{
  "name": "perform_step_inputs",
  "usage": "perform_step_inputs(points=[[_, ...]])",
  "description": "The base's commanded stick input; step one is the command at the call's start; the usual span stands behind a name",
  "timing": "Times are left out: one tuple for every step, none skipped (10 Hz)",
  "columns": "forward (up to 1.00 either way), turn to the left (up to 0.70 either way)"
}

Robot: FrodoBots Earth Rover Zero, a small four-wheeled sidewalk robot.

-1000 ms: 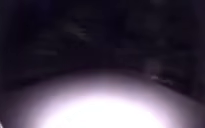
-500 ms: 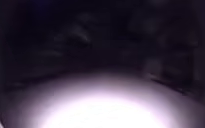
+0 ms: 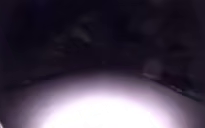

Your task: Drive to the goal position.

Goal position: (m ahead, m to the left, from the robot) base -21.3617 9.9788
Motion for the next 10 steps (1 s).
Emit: perform_step_inputs(points=[[-1.00, 0.00], [-1.00, 0.00], [-1.00, 0.00], [-1.00, 0.00], [-1.00, 0.00], [-1.00, 0.00], [-1.00, 0.00], [-1.00, 0.00], [-1.00, 0.00], [-1.00, 0.00]])
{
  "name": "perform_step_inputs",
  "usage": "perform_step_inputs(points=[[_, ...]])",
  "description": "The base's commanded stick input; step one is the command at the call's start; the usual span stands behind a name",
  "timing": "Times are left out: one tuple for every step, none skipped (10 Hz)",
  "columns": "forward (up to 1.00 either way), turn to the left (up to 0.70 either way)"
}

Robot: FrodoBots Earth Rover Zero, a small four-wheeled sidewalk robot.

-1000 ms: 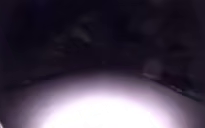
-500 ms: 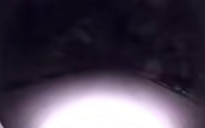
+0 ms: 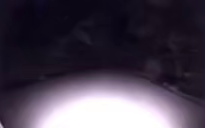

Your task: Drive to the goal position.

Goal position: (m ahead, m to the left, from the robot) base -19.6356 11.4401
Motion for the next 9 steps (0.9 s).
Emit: perform_step_inputs(points=[[-1.00, 0.00], [-1.00, 0.00], [-1.00, 0.00], [-1.00, 0.00], [-1.00, 0.00], [-1.00, 0.00], [-1.00, 0.00], [-1.00, 0.06], [-1.00, 0.15]])
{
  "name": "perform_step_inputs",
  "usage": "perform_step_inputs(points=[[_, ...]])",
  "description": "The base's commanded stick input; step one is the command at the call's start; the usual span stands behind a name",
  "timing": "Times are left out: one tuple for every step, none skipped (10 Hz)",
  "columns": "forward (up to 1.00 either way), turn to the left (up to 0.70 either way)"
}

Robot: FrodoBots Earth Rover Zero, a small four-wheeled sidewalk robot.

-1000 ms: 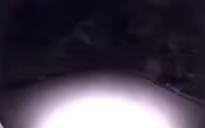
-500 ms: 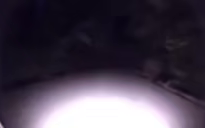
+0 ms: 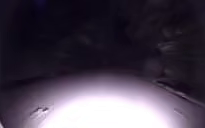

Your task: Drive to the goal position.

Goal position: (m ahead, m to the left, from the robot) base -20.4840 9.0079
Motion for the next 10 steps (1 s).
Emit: perform_step_inputs(points=[[-1.00, 0.23], [-1.00, 0.12], [-1.00, 0.00], [-1.00, 0.00], [-1.00, 0.00], [-1.00, 0.00], [-1.00, 0.00], [-1.00, 0.00], [-1.00, 0.00], [-1.00, 0.00]])
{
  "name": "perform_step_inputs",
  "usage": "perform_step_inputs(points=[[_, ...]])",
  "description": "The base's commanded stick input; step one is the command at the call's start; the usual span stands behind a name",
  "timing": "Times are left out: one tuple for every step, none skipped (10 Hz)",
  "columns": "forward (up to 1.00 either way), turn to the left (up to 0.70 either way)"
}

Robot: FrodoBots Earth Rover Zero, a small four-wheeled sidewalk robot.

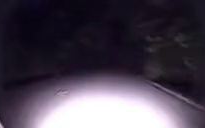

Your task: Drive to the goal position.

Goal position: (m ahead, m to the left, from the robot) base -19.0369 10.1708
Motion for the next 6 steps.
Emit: perform_step_inputs(points=[[-1.00, 0.00], [-1.00, 0.00], [-1.00, 0.00], [-1.00, 0.00], [-1.00, 0.00], [-1.00, 0.00]])
